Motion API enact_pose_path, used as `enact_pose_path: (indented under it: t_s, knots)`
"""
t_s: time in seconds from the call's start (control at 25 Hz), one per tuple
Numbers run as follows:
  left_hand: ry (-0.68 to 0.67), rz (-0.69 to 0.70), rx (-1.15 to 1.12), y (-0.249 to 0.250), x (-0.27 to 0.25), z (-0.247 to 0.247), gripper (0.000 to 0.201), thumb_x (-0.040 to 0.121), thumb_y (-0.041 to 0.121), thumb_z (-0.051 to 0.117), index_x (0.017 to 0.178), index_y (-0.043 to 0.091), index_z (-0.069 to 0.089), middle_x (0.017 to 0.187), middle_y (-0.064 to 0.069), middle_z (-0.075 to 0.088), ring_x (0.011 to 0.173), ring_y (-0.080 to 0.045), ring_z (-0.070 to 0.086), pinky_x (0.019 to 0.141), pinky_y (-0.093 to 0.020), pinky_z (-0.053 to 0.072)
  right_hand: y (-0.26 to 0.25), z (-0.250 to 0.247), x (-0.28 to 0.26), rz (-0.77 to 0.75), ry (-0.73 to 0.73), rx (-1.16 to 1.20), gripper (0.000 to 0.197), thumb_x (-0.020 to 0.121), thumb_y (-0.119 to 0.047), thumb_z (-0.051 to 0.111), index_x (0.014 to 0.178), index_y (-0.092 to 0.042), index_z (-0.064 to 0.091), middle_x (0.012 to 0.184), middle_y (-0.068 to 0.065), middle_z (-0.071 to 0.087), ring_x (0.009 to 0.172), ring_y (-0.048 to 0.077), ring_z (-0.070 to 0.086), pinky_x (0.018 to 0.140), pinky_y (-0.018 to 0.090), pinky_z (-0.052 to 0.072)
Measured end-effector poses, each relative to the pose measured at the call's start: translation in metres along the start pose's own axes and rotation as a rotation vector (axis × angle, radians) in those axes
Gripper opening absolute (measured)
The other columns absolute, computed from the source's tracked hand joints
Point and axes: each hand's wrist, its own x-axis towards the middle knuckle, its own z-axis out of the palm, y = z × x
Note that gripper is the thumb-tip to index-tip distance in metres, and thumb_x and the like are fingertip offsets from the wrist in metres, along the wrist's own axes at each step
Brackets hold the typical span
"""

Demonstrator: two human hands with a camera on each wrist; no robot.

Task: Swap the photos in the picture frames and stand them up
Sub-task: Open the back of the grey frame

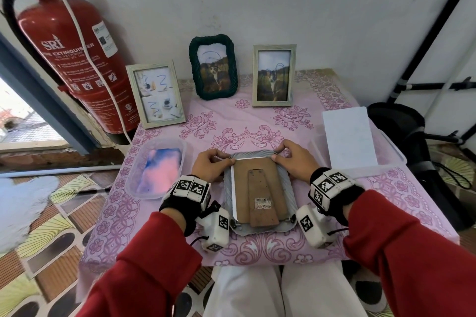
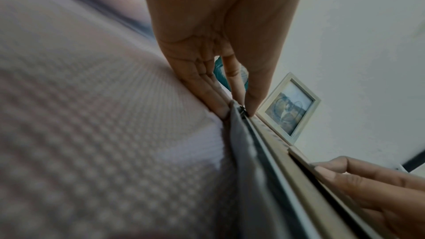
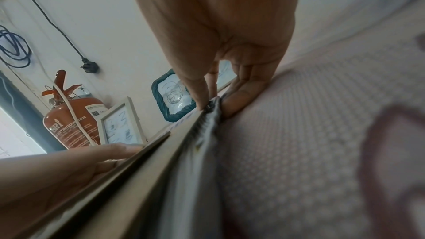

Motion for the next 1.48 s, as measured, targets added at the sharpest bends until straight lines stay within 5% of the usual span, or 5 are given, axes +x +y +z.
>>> enact_pose_path:
  t_s: [0.52,0.68,0.92,1.08,1.48]
  knots:
    - [-0.052,0.048,-0.086,0.001,-0.009,-0.003,0.024,0.087,-0.001,0.059,0.109,-0.012,0.06,0.063,-0.007,0.054,0.036,0.0,0.051,0.04,-0.013,0.049,-0.002,-0.003,-0.004,-0.028,0.0,0.115,0.003,0.09,-0.014,0.058,0.093,-0.015,0.059,0.065,-0.009,0.05,0.062,0.015,0.053,0.053,0.022,0.046]
    - [-0.084,0.009,-0.137,0.004,-0.015,-0.004,0.031,0.092,-0.004,0.048,0.122,-0.012,0.052,0.052,0.0,0.055,0.037,0.002,0.049,0.045,-0.011,0.05,-0.009,-0.006,-0.011,-0.007,-0.104,0.016,0.026,0.093,-0.013,0.052,0.119,-0.007,0.053,0.076,-0.005,0.049,0.084,0.018,0.049,0.073,0.024,0.037]
    - [-0.178,-0.039,-0.216,0.008,-0.042,-0.014,0.047,0.089,-0.014,0.046,0.135,-0.006,0.04,0.097,-0.002,0.059,0.081,-0.01,0.057,0.071,-0.01,0.052,-0.013,-0.025,-0.051,0.024,-0.321,0.192,0.055,0.091,0.004,0.049,0.141,-0.011,0.033,0.116,0.007,0.044,0.101,0.013,0.048,0.087,0.016,0.041]
    - [-0.041,0.168,0.224,0.004,-0.079,-0.004,0.034,0.087,0.008,0.062,0.12,0.007,0.06,0.121,-0.012,0.054,0.115,-0.022,0.052,0.102,-0.031,0.041,-0.008,-0.026,-0.074,-0.031,-0.345,0.222,0.055,0.088,0.005,0.054,0.139,-0.008,0.037,0.139,0.014,0.034,0.132,0.02,0.038,0.111,0.027,0.031]
    - [0.112,0.211,0.616,0.001,-0.126,0.04,0.058,0.072,0.062,0.064,0.112,0.021,0.066,0.139,-0.004,0.04,0.132,-0.018,0.019,0.095,-0.031,0.015,-0.002,-0.021,-0.09,-0.083,-0.301,0.247,0.056,0.086,0.003,0.059,0.138,-0.004,0.039,0.141,0.012,0.032,0.136,0.018,0.034,0.118,0.028,0.021]
